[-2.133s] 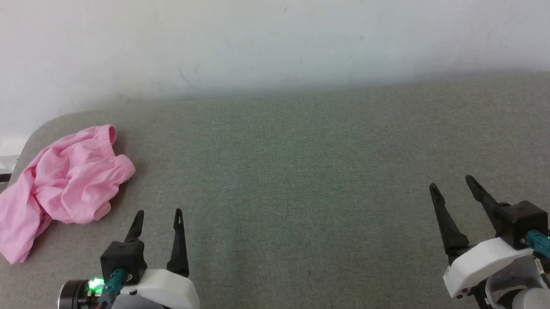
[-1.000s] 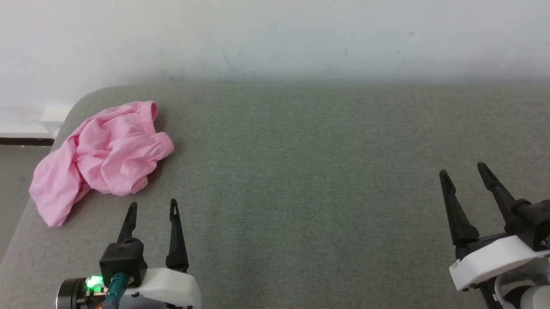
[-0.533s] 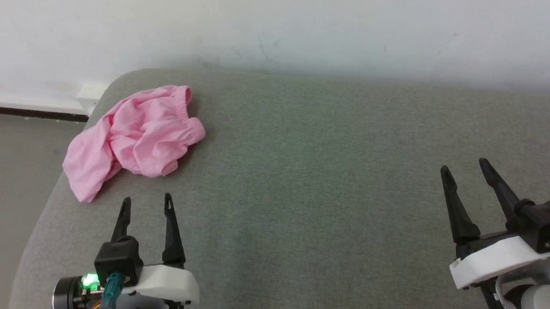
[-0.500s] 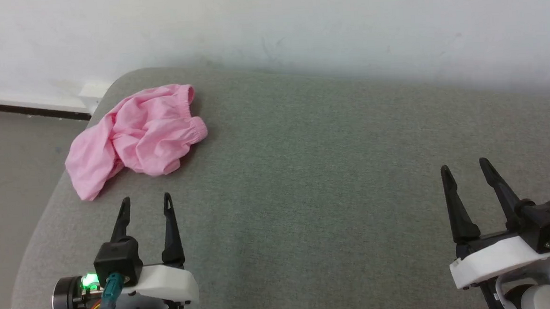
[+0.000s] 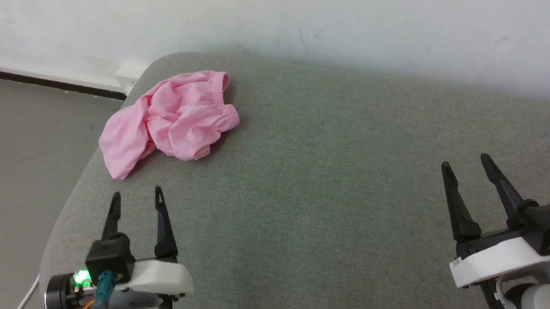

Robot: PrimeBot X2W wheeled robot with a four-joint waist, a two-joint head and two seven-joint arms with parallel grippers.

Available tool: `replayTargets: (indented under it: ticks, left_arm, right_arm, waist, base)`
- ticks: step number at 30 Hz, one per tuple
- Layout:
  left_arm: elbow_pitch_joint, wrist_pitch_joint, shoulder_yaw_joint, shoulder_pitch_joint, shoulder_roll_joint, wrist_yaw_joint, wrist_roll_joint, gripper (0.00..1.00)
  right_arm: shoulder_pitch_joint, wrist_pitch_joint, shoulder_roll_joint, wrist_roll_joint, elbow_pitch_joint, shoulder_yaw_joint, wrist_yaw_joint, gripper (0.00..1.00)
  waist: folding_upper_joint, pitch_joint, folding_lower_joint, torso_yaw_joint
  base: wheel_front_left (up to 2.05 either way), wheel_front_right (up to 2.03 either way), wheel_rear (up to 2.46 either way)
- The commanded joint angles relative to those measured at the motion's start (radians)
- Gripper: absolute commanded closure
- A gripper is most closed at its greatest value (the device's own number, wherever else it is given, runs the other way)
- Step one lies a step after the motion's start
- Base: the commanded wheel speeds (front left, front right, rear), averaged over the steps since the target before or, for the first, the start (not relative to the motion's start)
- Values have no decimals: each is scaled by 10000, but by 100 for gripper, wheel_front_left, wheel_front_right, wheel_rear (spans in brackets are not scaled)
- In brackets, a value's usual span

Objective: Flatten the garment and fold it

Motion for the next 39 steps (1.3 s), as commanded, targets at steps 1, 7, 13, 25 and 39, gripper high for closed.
replayTargets:
  ticks: [1,7,13,25,39]
  left_arm:
    - [28,-99,98,-316,-25,102,-103,0]
    - [370,-225,610,-1740,306,-43,-217,0]
    - [1290,-350,951,-3632,951,-508,-327,0]
    - [5275,2043,1195,-8127,2671,-2455,-2010,0]
    - [7248,6533,-785,-9699,4464,-2780,-4397,0]
  right_arm:
    - [-13,-102,23,93,-93,-1,-7,0]
    - [-189,-227,25,-92,-213,33,-7,0]
    - [-551,-352,28,-429,-386,41,-8,0]
    - [-1605,-603,18,-971,-945,-66,-9,0]
    - [-2430,-874,-22,-1129,-1413,153,-10,0]
  waist:
    - [0,119,-1,120]
    - [0,629,-1,271]
    - [0,1400,-1,181]
    - [0,3504,-1,-538]
    - [0,5176,-1,-1566]
  base:
    - [0,0,0]
    - [0,0,0]
    - [0,0,0]
    - [0,0,0]
    - [0,0,0]
